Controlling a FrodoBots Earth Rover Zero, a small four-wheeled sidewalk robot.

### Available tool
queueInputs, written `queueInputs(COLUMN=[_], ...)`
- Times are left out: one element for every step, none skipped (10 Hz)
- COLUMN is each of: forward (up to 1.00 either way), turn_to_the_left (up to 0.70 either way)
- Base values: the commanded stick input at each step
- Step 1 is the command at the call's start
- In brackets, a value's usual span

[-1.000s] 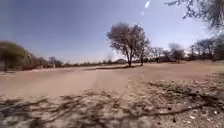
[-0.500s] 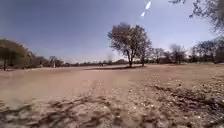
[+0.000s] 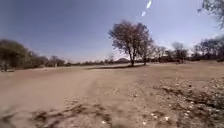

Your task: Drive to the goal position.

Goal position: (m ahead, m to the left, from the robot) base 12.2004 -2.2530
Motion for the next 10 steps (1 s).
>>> queueInputs(forward=[0.85, 0.85, 0.85, 0.85, 0.85, 0.85, 0.85, 0.85, 0.85, 0.85], turn_to_the_left=[0.00, 0.00, 0.00, 0.00, 0.00, 0.00, 0.00, 0.00, 0.00, 0.00])
